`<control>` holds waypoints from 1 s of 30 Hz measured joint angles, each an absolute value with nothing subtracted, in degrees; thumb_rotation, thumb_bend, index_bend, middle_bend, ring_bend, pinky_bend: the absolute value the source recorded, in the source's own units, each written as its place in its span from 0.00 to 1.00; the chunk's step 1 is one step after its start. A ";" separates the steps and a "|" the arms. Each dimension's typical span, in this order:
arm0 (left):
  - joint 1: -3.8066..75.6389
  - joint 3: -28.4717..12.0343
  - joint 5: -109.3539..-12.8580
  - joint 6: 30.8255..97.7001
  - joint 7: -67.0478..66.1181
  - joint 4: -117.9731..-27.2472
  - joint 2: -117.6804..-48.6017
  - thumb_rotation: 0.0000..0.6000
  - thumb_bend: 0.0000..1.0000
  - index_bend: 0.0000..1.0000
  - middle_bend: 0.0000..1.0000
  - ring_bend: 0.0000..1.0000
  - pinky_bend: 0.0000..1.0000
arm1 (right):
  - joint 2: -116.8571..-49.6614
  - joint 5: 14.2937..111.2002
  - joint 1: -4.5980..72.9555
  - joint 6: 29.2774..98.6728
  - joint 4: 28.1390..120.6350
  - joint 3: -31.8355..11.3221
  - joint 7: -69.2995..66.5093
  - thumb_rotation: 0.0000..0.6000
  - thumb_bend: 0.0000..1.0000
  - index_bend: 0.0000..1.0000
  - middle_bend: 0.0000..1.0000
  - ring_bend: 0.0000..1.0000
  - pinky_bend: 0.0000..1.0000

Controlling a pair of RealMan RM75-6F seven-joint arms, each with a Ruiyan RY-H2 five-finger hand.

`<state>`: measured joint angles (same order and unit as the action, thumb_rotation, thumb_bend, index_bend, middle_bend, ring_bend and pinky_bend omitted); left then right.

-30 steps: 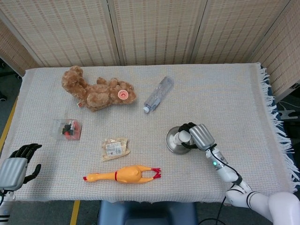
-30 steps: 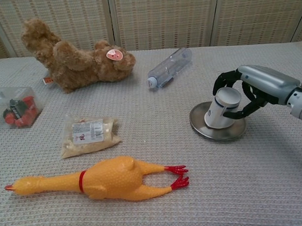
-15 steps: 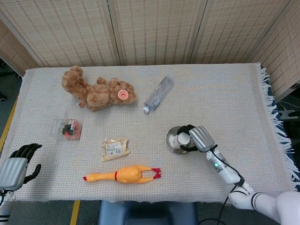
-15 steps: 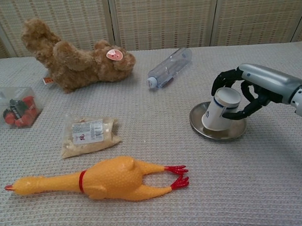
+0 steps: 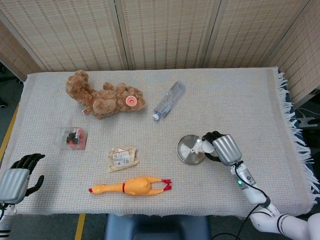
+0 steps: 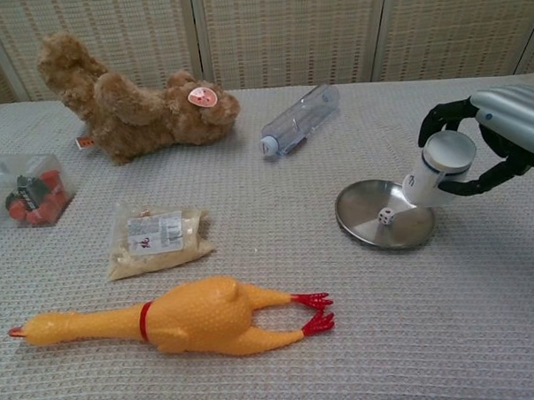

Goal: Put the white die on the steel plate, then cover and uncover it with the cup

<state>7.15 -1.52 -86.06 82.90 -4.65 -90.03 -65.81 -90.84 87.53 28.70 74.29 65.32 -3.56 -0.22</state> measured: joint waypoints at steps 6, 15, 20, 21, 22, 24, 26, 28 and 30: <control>7.25 -1.47 -85.62 82.28 -5.15 -90.18 -65.80 1.00 0.40 0.20 0.18 0.17 0.31 | -88.57 83.83 25.65 73.58 66.67 -3.74 0.31 1.00 0.14 0.46 0.43 0.37 0.72; 7.41 -1.40 -85.33 81.77 -5.63 -90.34 -65.81 1.00 0.40 0.20 0.18 0.17 0.31 | -86.93 81.48 23.41 68.68 61.96 -2.82 -9.00 1.00 0.13 0.21 0.34 0.26 0.64; 7.45 -1.40 -85.29 81.69 -5.71 -90.26 -65.87 1.00 0.40 0.20 0.18 0.17 0.31 | -85.37 82.70 22.70 68.51 62.89 -1.89 -10.49 1.00 0.11 0.00 0.10 0.01 0.32; 7.48 -1.40 -85.25 81.60 -5.81 -90.25 -65.88 1.00 0.40 0.20 0.18 0.17 0.31 | -85.06 82.96 22.54 68.66 63.29 -1.75 -10.49 1.00 0.11 0.00 0.08 0.00 0.29; 7.51 -1.40 -85.23 81.55 -5.87 -90.25 -65.89 1.00 0.40 0.20 0.18 0.17 0.31 | -84.64 83.33 22.29 69.03 63.86 -1.57 -10.46 1.00 0.11 0.00 0.06 0.00 0.26; 7.53 -1.40 -85.20 81.51 -5.92 -90.26 -65.90 1.00 0.40 0.20 0.18 0.17 0.31 | -84.16 83.77 21.96 69.53 64.44 -1.33 -10.38 1.00 0.10 0.00 0.04 0.00 0.23; 7.51 -1.36 -85.21 81.50 -5.96 -90.26 -65.90 1.00 0.40 0.20 0.18 0.17 0.31 | -83.92 83.96 21.78 69.82 64.74 -1.23 -10.25 1.00 0.10 0.00 0.01 0.00 0.18; 7.49 -1.30 -85.21 81.45 -6.07 -90.25 -65.92 1.00 0.40 0.20 0.18 0.17 0.31 | -83.57 84.27 21.50 70.37 65.19 -1.07 -10.12 1.00 0.10 0.00 0.00 0.00 0.14; 7.48 -1.32 -84.98 81.37 -6.20 -90.17 -65.96 1.00 0.40 0.20 0.18 0.17 0.31 | -82.94 85.03 20.94 71.85 66.16 -0.88 -9.92 1.00 0.10 0.00 0.00 0.00 0.12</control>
